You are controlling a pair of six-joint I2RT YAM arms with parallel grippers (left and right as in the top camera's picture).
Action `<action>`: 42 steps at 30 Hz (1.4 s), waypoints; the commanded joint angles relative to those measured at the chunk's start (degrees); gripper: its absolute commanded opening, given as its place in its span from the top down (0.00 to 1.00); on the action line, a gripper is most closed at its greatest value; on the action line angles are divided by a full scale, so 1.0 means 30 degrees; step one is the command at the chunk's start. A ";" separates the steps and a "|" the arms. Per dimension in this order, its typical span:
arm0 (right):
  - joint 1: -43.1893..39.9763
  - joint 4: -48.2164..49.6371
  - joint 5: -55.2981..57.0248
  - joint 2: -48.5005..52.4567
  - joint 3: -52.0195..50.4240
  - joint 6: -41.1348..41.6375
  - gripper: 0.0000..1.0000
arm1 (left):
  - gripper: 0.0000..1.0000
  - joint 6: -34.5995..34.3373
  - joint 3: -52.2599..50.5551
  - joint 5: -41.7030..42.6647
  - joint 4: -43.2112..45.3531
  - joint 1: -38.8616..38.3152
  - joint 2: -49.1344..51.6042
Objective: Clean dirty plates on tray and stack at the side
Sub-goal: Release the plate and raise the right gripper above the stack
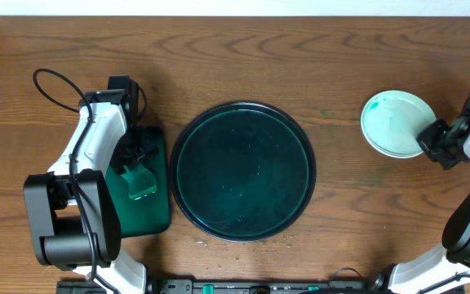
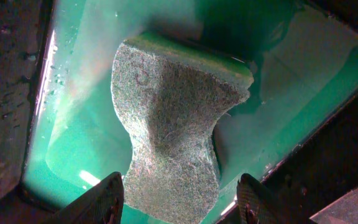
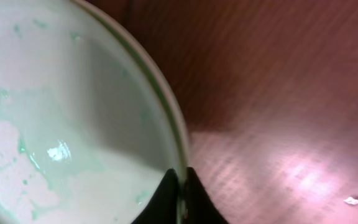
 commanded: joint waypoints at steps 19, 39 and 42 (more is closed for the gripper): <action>0.2076 -0.1581 -0.3519 -0.5530 0.1217 -0.4197 0.01 | 0.21 0.0044 0.0131 -0.0160 -0.0138 0.0058 0.0058; 0.5639 -0.3657 -0.0313 -1.2568 0.1217 -0.7832 0.01 | 0.20 0.1377 0.0131 -0.0240 -0.0627 0.0058 -0.9588; 0.5654 -0.3395 0.0321 -1.3078 0.1217 -0.8072 0.01 | 0.20 0.1880 0.0131 -0.0233 -0.0648 0.0058 -1.2029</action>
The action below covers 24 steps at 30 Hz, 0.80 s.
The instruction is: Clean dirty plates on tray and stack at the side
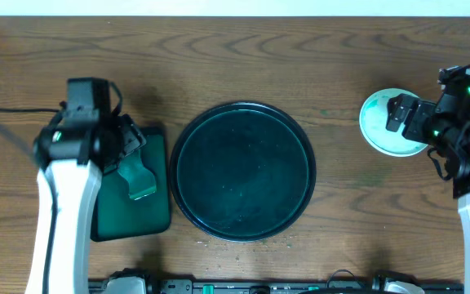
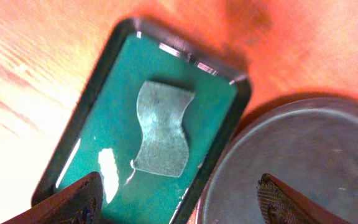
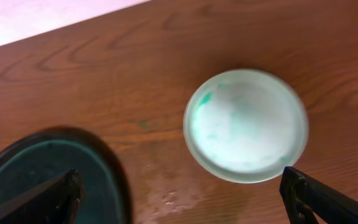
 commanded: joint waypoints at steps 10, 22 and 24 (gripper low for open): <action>0.0182 0.0758 0.2412 -0.1158 0.0182 -0.1566 0.01 | 0.20 0.1180 0.0138 -0.0226 -0.0087 0.0044 -1.0098; 0.0182 0.0255 0.2397 -0.1151 0.0146 -0.1566 0.01 | 0.20 0.1180 0.0138 -0.0226 -0.0750 0.0044 -1.4353; 0.0182 0.0109 0.2397 -0.1158 0.0146 -0.1566 0.01 | 0.20 0.1180 0.0138 -0.0226 -0.1005 0.0044 -1.4316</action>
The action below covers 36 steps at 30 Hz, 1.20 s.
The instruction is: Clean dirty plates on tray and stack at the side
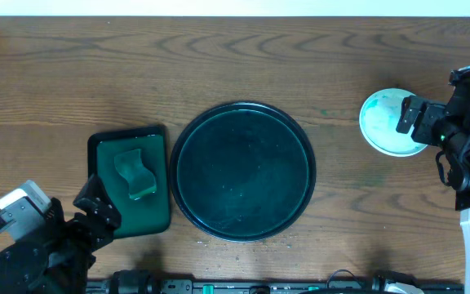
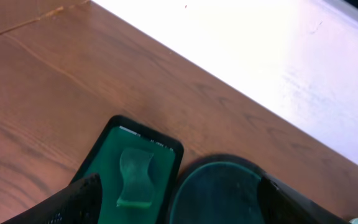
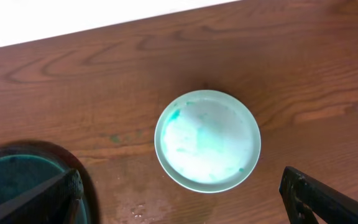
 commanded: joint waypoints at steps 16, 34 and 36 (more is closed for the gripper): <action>0.0146 -0.0291 0.0299 -0.0160 0.0146 -0.0321 0.01 | 0.20 0.0379 0.0131 -0.0233 -0.0503 0.0044 0.0073; 0.0146 -0.1858 0.0299 -0.0160 0.0146 -0.0321 0.01 | 0.20 0.0379 0.0131 -0.0233 -0.0954 0.0044 0.0073; 0.0146 -0.1982 0.0299 -0.0160 0.0146 -0.0321 0.01 | 0.20 0.0430 0.0131 -0.0321 -0.0962 0.0044 0.0073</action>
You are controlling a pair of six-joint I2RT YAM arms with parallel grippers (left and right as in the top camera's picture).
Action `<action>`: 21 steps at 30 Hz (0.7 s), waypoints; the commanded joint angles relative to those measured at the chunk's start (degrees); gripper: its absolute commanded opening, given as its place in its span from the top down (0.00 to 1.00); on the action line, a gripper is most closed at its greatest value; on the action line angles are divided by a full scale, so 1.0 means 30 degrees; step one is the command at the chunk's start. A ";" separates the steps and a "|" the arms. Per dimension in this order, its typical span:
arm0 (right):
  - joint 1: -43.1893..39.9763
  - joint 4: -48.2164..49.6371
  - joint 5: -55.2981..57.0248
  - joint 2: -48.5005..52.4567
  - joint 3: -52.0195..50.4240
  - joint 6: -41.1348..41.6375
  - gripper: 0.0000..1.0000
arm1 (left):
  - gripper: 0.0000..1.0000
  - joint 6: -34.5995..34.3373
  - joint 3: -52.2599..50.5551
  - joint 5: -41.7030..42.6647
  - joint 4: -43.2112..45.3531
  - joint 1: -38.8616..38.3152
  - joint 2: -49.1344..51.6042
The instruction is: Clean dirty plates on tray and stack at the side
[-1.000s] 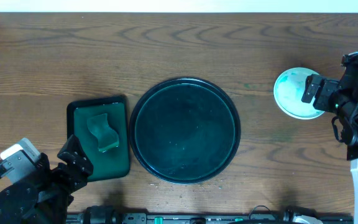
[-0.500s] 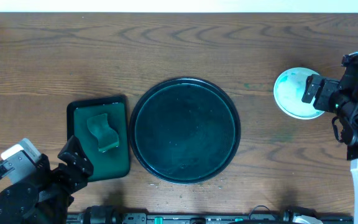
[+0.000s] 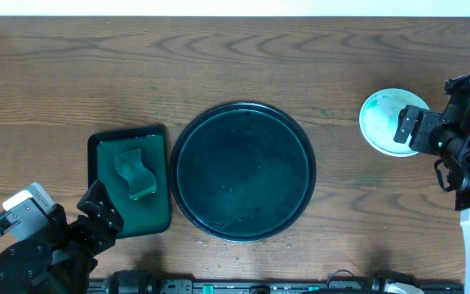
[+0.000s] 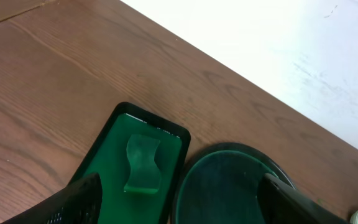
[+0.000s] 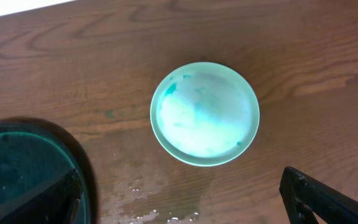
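Note:
A pale green plate (image 3: 388, 122) with green smears lies on the bare table at the right, also seen as the plate (image 5: 204, 113) in the right wrist view. The round dark tray (image 3: 241, 170) in the middle holds no plate. A green sponge (image 3: 135, 174) lies in a rectangular green dish (image 3: 155, 214) left of the tray. My right gripper (image 3: 410, 127) hangs open high over the plate's near-right edge, its jaws wide apart (image 5: 179, 202). My left gripper (image 3: 98, 216) is open at the front left, looking down at the sponge (image 4: 142, 163) from afar (image 4: 182, 205).
Wet spots (image 5: 148, 186) mark the wood between the tray and the plate. The table's far edge (image 4: 241, 81) meets a white floor. The left arm's base (image 3: 31, 261) fills the front left corner; the right arm runs along the right edge.
The right gripper has shifted slightly toward the table's front, so the plate sits higher in its view. The left arm has barely moved. Both grippers remain open and empty.
First my left gripper was open low over the sponge in the dish, and my right was shut on the plate's rim at the right. Then both were raised and open, the plate left on the table. Later the left arm stood at the front left.

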 commanded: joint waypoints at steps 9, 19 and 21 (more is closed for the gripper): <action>0.0146 -0.0248 0.0109 -0.0160 0.0146 -0.0321 0.01 | 0.20 0.0525 0.0131 -0.0605 0.1435 0.0044 0.0051; 0.0146 -0.0248 0.0109 -0.0160 0.0146 -0.0321 0.01 | 0.20 0.0517 -0.1290 -0.0590 0.8429 -0.0066 -0.1217; 0.0146 -0.0248 0.0109 -0.0160 0.0146 -0.0321 0.01 | 0.20 0.0525 -0.2106 -0.0605 0.9275 -0.0066 -0.1974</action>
